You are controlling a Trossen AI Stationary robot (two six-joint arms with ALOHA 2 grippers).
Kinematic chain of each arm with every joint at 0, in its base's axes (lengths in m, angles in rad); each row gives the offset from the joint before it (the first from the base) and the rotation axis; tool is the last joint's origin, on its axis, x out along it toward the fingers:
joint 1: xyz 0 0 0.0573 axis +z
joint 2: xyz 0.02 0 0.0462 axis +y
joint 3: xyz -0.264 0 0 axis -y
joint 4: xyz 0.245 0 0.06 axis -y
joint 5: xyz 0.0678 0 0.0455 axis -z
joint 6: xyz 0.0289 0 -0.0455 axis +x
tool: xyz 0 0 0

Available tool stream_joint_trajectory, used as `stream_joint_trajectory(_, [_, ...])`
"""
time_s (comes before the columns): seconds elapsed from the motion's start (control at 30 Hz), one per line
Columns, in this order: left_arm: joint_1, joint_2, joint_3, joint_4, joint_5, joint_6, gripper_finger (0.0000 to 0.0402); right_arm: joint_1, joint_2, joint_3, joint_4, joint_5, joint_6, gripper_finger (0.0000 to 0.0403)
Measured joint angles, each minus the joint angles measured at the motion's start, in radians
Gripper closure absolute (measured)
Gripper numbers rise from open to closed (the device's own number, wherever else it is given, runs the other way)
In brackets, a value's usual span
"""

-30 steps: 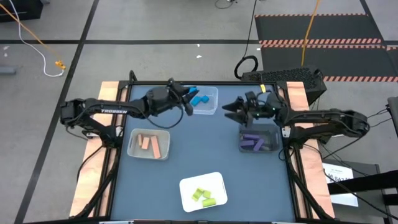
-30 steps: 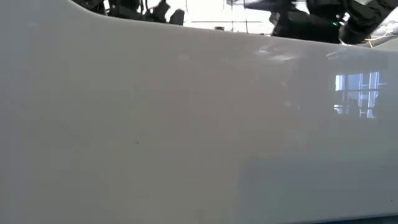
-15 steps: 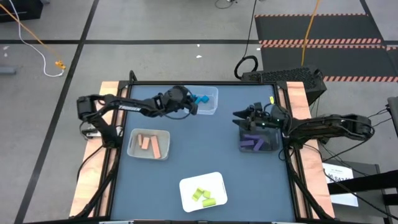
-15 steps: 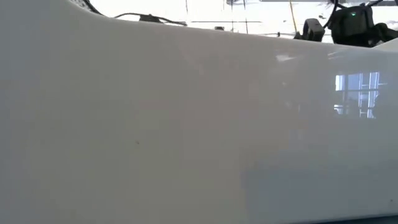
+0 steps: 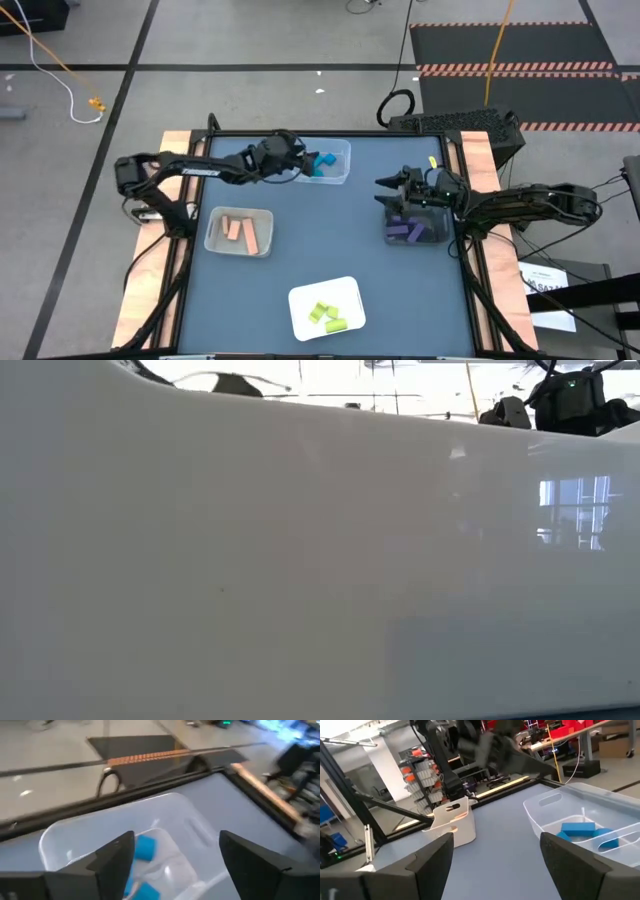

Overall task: Sort & place blocks by color
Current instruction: Return to Home Position

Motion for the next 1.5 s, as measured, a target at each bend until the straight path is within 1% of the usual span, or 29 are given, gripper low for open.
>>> stream_joint_trajectory(0.1, [-0.006, -0.108, 0.0, -0.054, 0.069, 0.097, 0.0103, 0.0, 0.0, 0.0, -0.001, 0.0, -0.015, 0.0117])
stream_joint_trajectory(0.17, [-0.016, -0.198, 0.0, -0.136, 0.109, 0.182, 0.01, 0.0, 0.0, 0.0, 0.0, 0.0, -0.031, 0.0117])
stream_joint_trajectory(0.3, [-0.056, -0.374, 0.0, -0.306, 0.119, 0.368, 0.0103, 0.0, 0.0, 0.0, 0.0, 0.0, -0.064, 0.0117])
stream_joint_trajectory(0.37, [-0.08, -0.456, 0.0, -0.397, 0.119, 0.422, 0.0106, 0.0, 0.0, 0.0, 0.0, 0.0, -0.084, 0.0117])
stream_joint_trajectory(0.5, [-0.127, -0.606, 0.0, -0.606, 0.118, 0.43, 0.0111, 0.0, 0.0, 0.001, -0.001, 0.0, -0.102, 0.0117])
stream_joint_trajectory(0.63, [-0.176, -0.727, 0.0, -0.782, 0.105, 0.375, 0.0111, 0.0, 0.0, 0.001, -0.001, -0.001, -0.101, 0.0117])
stream_joint_trajectory(0.77, [-0.226, -0.819, 0.0, -0.89, 0.051, 0.343, 0.0112, 0.0, 0.0, 0.001, -0.001, -0.001, -0.101, 0.0117])
stream_joint_trajectory(0.9, [-0.27, -0.885, 0.0, -0.981, -0.021, 0.317, 0.0117, 0.0, 0.0, 0.001, -0.001, -0.001, -0.101, 0.0117])
stream_joint_trajectory(1.0, [-0.3, -0.926, 0.0, -1.047, -0.053, 0.271, 0.0115, 0.0, 0.0, 0.001, -0.001, -0.001, -0.101, 0.0117])
stream_joint_trajectory(1.1, [-0.329, -0.96, -0.024, -1.065, -0.083, 0.249, 0.0116, 0.0, 0.0, 0.001, -0.001, -0.001, -0.101, 0.0117])
stream_joint_trajectory(1.23, [-0.353, -1.021, -0.123, -1.035, -0.155, 0.226, 0.0115, 0.0, 0.0, 0.001, -0.001, -0.001, -0.101, 0.0117])
stream_joint_trajectory(1.3, [-0.356, -1.05, -0.197, -0.973, -0.18, 0.213, 0.0115, 0.0, 0.001, 0.001, -0.001, -0.001, -0.101, 0.0117])
stream_joint_trajectory(1.5, [-0.36, -1.112, -0.404, -0.78, -0.178, 0.194, 0.0117, 0.0, 0.001, 0.001, -0.001, -0.001, -0.101, 0.0117])
